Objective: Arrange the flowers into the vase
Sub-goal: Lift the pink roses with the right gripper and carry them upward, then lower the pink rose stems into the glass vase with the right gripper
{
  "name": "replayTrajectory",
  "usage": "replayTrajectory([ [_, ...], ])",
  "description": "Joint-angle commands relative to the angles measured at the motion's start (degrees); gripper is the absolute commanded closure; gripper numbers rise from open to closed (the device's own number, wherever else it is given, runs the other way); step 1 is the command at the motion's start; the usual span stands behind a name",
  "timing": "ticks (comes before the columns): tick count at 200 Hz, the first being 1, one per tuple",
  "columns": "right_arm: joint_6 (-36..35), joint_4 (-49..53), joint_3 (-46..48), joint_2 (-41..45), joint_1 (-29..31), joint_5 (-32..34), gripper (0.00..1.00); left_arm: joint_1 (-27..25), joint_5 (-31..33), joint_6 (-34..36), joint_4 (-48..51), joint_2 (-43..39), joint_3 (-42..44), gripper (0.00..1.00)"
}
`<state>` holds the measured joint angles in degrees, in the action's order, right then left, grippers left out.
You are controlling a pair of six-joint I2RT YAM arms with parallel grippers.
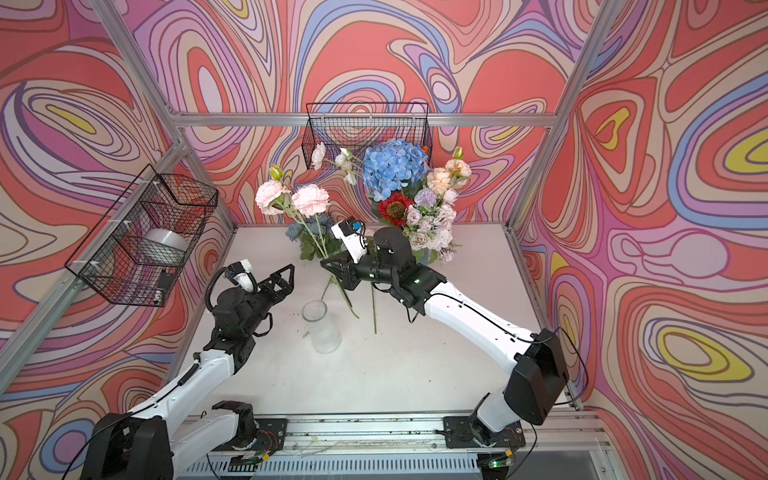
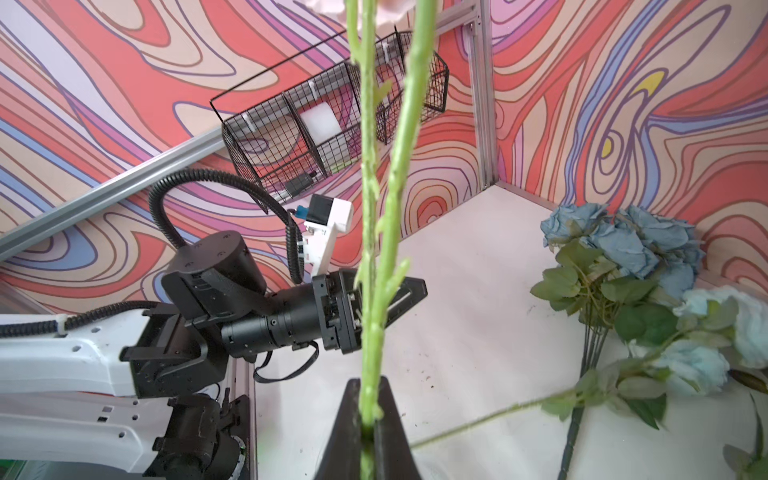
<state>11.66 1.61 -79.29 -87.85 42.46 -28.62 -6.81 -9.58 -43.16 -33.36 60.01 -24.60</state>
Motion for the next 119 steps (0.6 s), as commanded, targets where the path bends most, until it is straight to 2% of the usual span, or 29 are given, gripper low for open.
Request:
replayTrajectory([
  [1, 1.5, -6.3, -2.5, -1.5, 0.3, -2.4, 1.00, -0.1, 0.9, -0.8, 0.3, -0.2, 0.0, 0.00],
  [45, 2.6, -9.6, -8.1, -5.9, 0.7, -2.9, 1.00, 1.0, 1.3, -1.5, 1.8, -1.3, 0.7, 0.00],
  [119, 5.2, -17.5, -13.1, -13.0, 4.2, -4.3, 1.00, 3.1, 4.8, 0.2, 10.5, -9.9, 5.3, 0.00],
])
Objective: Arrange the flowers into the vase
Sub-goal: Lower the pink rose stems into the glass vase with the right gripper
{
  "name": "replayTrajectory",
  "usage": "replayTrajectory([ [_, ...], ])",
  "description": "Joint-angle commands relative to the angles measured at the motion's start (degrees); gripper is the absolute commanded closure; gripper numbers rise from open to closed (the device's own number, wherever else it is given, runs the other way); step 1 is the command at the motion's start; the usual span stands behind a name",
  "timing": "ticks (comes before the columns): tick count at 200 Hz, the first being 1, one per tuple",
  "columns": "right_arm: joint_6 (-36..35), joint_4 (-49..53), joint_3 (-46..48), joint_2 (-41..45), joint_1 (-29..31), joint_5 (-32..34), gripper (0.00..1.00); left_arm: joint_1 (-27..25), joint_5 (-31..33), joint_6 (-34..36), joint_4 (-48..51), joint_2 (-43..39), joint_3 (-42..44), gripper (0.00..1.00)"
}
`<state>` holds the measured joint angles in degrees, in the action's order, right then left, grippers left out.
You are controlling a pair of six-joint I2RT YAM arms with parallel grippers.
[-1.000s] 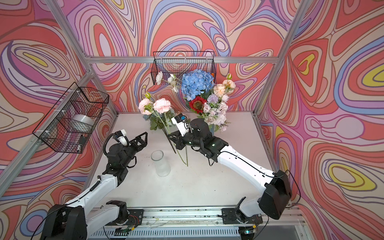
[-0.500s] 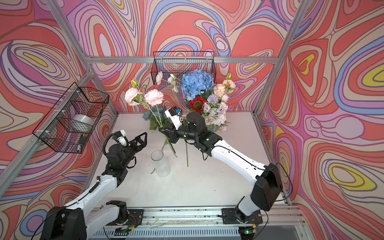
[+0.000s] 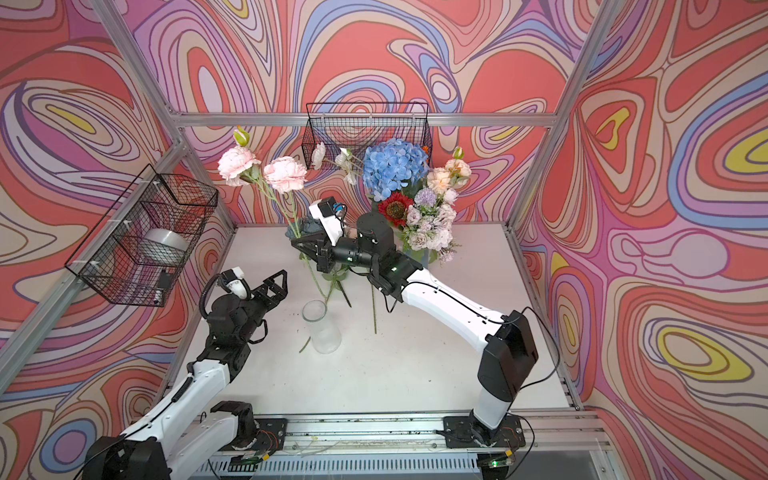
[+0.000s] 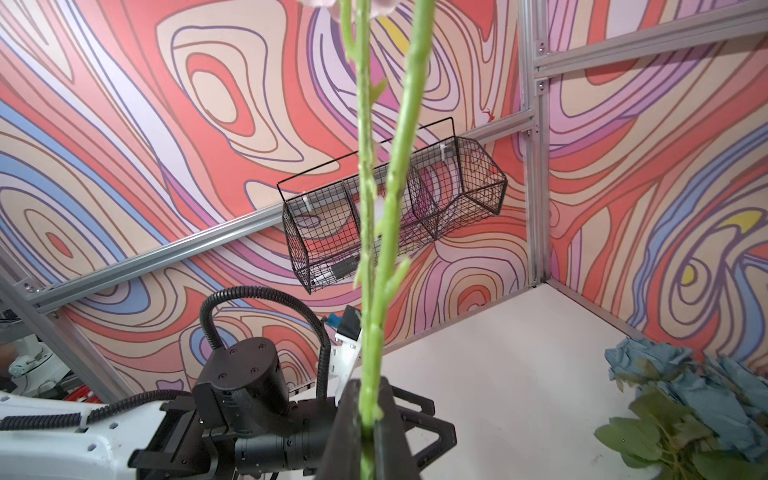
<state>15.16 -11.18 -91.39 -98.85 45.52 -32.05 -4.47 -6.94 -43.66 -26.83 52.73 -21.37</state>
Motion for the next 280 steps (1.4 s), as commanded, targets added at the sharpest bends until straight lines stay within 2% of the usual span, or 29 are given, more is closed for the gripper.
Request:
replayTrajectory([
  [1, 1.7, -4.9, -0.9, -2.1, 1.1, -0.8, 1.00, 0.8, 2.2, 0.7, 4.1, -2.7, 2.1, 0.00],
  [39, 2.3, -10.4, 2.5, -4.7, 2.4, 0.1, 1.00, 1.2, 2.4, 1.1, 4.1, -4.0, 2.3, 0.00],
  [98, 0.5, -21.5, 18.2, -3.4, 3.2, 4.2, 1.00, 1.3, -5.0, 0.6, 4.5, -6.0, 2.4, 0.00],
  [138, -2.6, -18.9, 22.5, -3.5, 3.3, 6.0, 1.00, 1.1, -11.1, 1.1, 9.9, -12.9, 4.2, 0.00],
  [189, -6.4, -10.3, 22.6, -3.4, 3.6, 7.3, 1.00, -1.7, -15.1, 3.3, 15.3, -25.0, 5.2, 0.00],
  [196, -6.8, -9.2, 22.5, -3.2, 3.7, 7.5, 0.97, -2.2, -15.3, 3.8, 14.9, -25.4, 4.9, 0.00],
  [215, -8.1, -6.2, 22.0, -3.0, 3.8, 8.0, 0.91, -3.2, -16.3, 4.0, 10.3, -23.9, 4.3, 0.00],
  [263, -10.1, 0.0, 22.7, 1.3, 4.5, 9.5, 0.81, -5.7, -18.8, 2.6, -4.4, -12.5, 2.4, 0.00],
  [280, -10.6, 2.5, 22.8, 2.5, 4.5, 9.8, 0.73, -6.9, -18.5, 3.1, -7.0, -10.2, 1.8, 0.00],
])
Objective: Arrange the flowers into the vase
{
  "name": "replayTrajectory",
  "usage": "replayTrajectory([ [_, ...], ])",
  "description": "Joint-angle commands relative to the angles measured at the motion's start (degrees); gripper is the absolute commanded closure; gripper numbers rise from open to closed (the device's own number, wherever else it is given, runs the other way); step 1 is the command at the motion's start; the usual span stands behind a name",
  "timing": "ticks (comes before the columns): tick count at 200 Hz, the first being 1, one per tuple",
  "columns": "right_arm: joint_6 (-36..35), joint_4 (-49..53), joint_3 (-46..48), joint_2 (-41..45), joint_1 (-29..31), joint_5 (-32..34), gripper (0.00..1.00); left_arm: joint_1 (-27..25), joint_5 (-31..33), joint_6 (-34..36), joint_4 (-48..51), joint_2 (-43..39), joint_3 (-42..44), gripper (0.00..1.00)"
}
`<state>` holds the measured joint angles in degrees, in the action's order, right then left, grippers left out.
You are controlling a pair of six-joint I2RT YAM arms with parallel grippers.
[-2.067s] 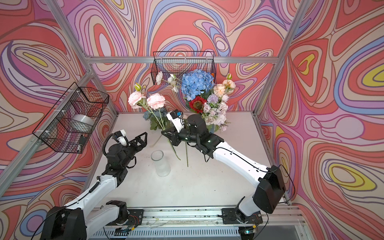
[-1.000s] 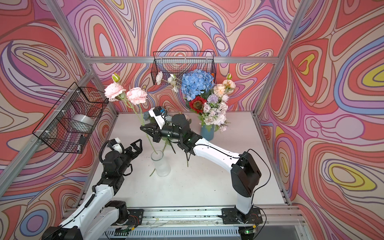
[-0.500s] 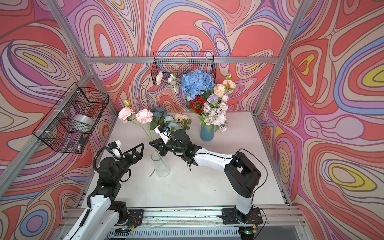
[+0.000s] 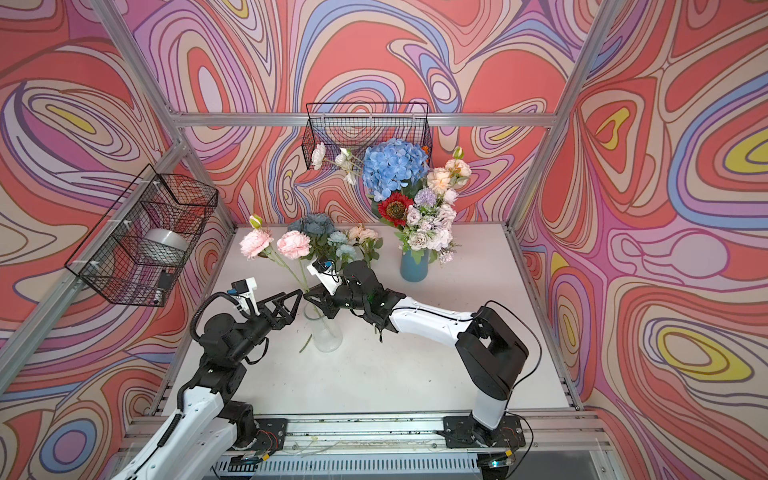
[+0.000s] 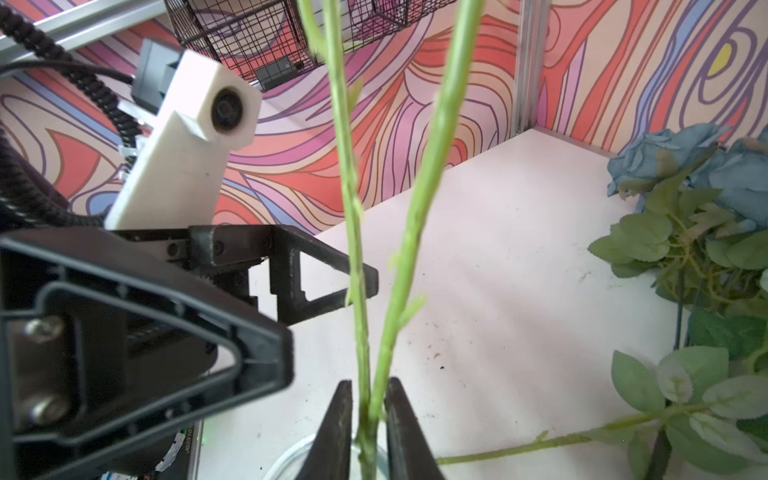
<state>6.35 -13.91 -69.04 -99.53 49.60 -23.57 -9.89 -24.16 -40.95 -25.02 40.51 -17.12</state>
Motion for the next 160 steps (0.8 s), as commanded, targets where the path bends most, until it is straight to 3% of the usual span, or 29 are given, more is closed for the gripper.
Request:
replayTrajectory([
  [1, -1.8, 5.3, 0.4, 3.2, 0.4, 1.4, 0.72, -1.6, -1.3, 0.4, -9.0, 2.1, -2.5, 0.00],
  [40, -3.3, 12.6, -0.3, 6.9, 0.5, 5.6, 0.64, -3.6, -0.3, 2.2, -9.4, 3.3, -3.3, 0.00],
  [85, -0.1, 28.5, -6.8, 6.5, -0.8, 22.2, 0.63, -3.7, 0.9, 3.4, -9.5, 4.0, -2.9, 0.00],
  [108, 4.4, 30.5, -6.5, 4.6, -2.7, 28.4, 0.64, -3.7, 0.9, 3.7, -10.5, 5.1, -2.7, 0.00],
  [160, 12.3, 28.9, -4.5, -2.9, -7.8, 35.8, 0.64, -3.7, 2.1, 5.4, -9.5, 5.7, -2.7, 0.00],
])
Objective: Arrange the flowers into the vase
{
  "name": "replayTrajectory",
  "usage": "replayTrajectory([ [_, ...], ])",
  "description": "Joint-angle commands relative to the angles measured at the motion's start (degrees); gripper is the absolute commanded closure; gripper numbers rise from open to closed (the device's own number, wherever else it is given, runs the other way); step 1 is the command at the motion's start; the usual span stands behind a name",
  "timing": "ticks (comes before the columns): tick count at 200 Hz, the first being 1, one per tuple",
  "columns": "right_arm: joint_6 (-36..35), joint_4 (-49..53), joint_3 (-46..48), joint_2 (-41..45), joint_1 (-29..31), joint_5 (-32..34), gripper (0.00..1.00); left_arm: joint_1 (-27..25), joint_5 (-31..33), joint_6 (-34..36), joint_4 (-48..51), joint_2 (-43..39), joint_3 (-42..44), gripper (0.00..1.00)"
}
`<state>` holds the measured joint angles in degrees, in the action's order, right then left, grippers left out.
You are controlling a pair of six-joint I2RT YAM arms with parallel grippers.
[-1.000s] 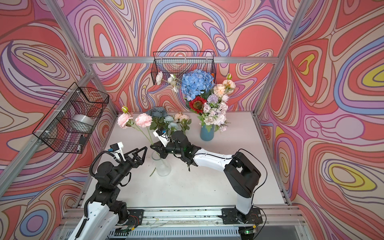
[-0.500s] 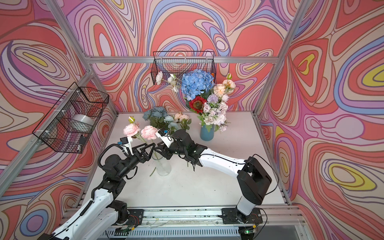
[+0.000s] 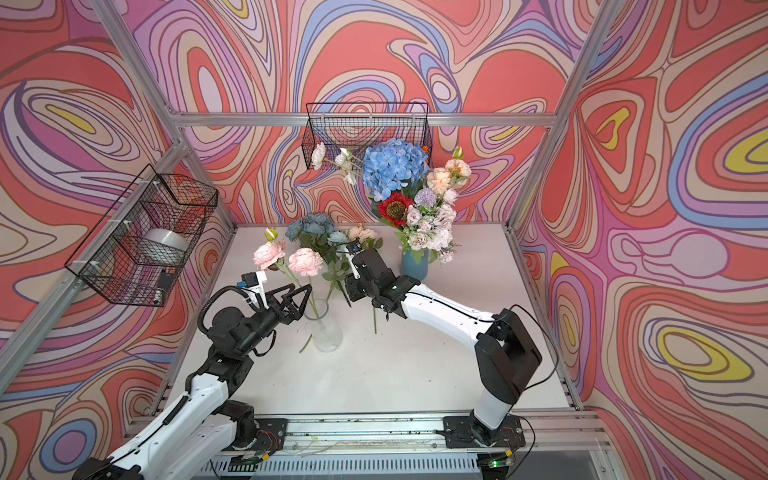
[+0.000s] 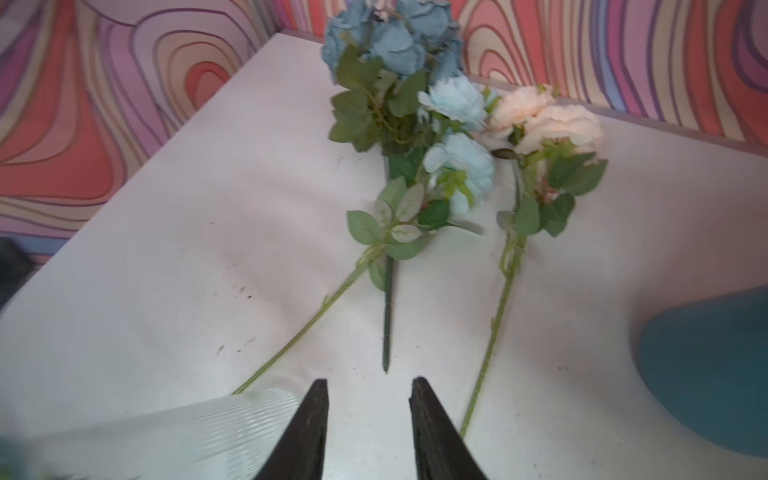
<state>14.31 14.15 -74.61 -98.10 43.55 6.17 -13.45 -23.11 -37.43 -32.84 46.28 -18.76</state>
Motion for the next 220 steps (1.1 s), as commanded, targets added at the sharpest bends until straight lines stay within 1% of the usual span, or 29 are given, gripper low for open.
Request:
replayTrajectory([
  [1, 4.4, 0.8, 1.1, -4.8, -1.9, 6.1, 0.64, -0.1, 1.0, 1.9, -1.6, -0.1, -1.0, 0.00],
  [22, 3.7, 0.5, -2.2, -11.4, -3.6, 6.5, 0.64, -0.1, 1.4, 2.2, -1.5, 0.4, -1.2, 0.00],
  [43, 1.7, 1.2, -7.2, -17.8, -3.9, 8.6, 0.62, -0.2, 1.4, 2.5, -1.2, 0.6, -1.2, 0.00],
  [64, 1.1, 0.6, -10.5, -22.0, -4.3, 10.1, 0.61, -0.1, 1.9, 2.8, -0.7, 0.3, -1.2, 0.00],
  [80, 2.1, 1.9, -13.1, -24.5, -5.5, 12.0, 0.61, -0.1, 2.2, 3.1, -0.1, 0.0, -1.4, 0.00],
  [98, 2.6, 2.4, -14.4, -26.2, -6.9, 12.4, 0.61, -0.2, 2.5, 3.3, 0.2, -0.1, -1.5, 0.00],
  [124, 2.8, 1.1, -14.8, -27.7, -8.3, 9.9, 0.62, -0.2, 2.6, 3.3, -0.2, 0.6, -1.6, 0.00],
  [168, 2.0, 1.2, -17.8, -30.8, -8.5, 7.3, 0.64, -0.1, 2.3, 3.1, -0.3, 1.4, -2.0, 0.00],
  [220, 2.1, 1.4, -18.3, -31.8, -8.6, 6.8, 0.67, -0.1, 2.6, 3.5, 0.7, 0.6, -2.2, 0.00],
])
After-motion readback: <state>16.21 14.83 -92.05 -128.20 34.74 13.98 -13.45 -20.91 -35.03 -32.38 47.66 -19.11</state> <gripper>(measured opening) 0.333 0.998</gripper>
